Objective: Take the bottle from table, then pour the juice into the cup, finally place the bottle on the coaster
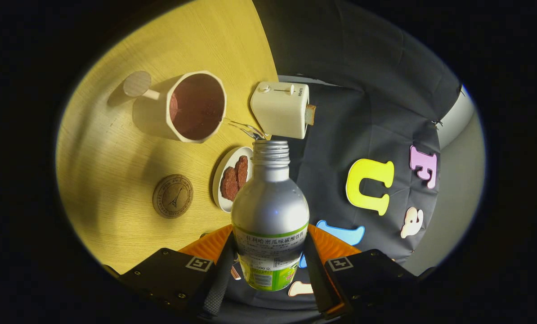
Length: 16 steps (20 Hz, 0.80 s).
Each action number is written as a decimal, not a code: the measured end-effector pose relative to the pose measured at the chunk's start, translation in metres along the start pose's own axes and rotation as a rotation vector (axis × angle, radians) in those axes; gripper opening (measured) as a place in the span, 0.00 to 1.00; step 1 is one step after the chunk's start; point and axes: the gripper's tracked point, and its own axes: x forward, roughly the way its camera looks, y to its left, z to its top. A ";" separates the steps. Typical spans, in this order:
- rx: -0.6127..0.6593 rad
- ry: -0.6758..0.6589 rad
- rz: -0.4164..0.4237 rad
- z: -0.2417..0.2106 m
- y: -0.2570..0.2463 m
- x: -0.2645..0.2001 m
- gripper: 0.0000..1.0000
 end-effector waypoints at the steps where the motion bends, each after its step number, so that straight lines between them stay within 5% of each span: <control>1: -0.002 -0.001 0.000 0.000 -0.001 0.000 0.77; 16: -0.042 -0.016 -0.002 0.006 -0.002 0.001 0.77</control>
